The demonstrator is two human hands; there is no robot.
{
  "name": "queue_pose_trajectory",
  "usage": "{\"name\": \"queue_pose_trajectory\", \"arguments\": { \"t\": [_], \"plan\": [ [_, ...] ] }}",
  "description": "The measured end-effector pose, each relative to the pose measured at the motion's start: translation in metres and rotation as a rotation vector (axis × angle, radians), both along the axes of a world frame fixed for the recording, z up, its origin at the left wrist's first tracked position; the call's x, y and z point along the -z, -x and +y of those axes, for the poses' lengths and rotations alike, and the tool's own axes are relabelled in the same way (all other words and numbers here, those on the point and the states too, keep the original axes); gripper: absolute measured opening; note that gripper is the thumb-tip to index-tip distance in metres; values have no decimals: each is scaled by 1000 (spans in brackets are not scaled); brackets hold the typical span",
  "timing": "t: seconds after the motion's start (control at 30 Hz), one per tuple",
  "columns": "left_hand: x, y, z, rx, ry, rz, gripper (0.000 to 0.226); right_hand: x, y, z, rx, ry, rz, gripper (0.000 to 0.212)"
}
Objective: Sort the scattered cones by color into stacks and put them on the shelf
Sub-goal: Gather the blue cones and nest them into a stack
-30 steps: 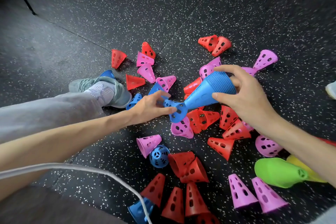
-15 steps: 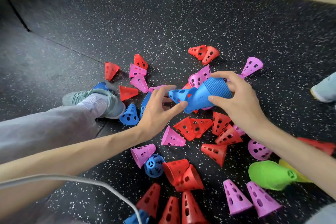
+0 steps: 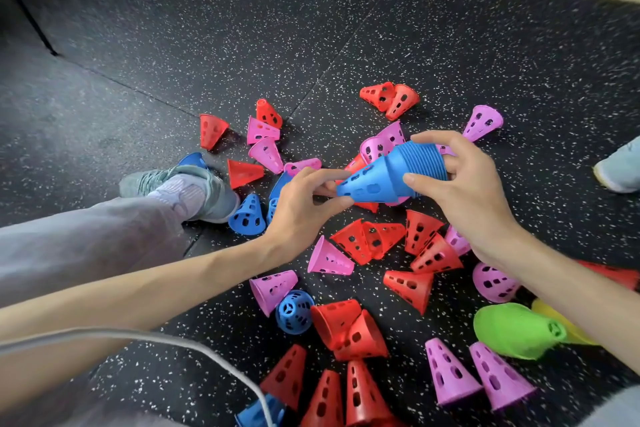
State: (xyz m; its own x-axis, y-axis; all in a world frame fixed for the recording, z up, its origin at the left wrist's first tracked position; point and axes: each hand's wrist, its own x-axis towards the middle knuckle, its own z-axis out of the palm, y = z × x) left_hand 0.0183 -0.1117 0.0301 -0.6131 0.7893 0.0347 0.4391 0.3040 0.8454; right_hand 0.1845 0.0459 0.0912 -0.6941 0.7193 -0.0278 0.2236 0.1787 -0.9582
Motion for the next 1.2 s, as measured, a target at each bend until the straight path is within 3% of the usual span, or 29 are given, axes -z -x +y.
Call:
{"name": "queue_pose_trajectory", "arguments": {
  "t": [0.53, 0.9, 1.2],
  "plan": [
    [-10, -12, -1, -14, -76, 89, 29, 10, -2, 4, -89, -11, 32, 35],
    [-5, -12, -4, -22, -102, 114, 28, 12, -3, 2, -119, -2, 19, 45],
    [2, 24, -4, 104, 20, 203, 23, 12, -3, 0, -74, -16, 40, 46]
  ]
}}
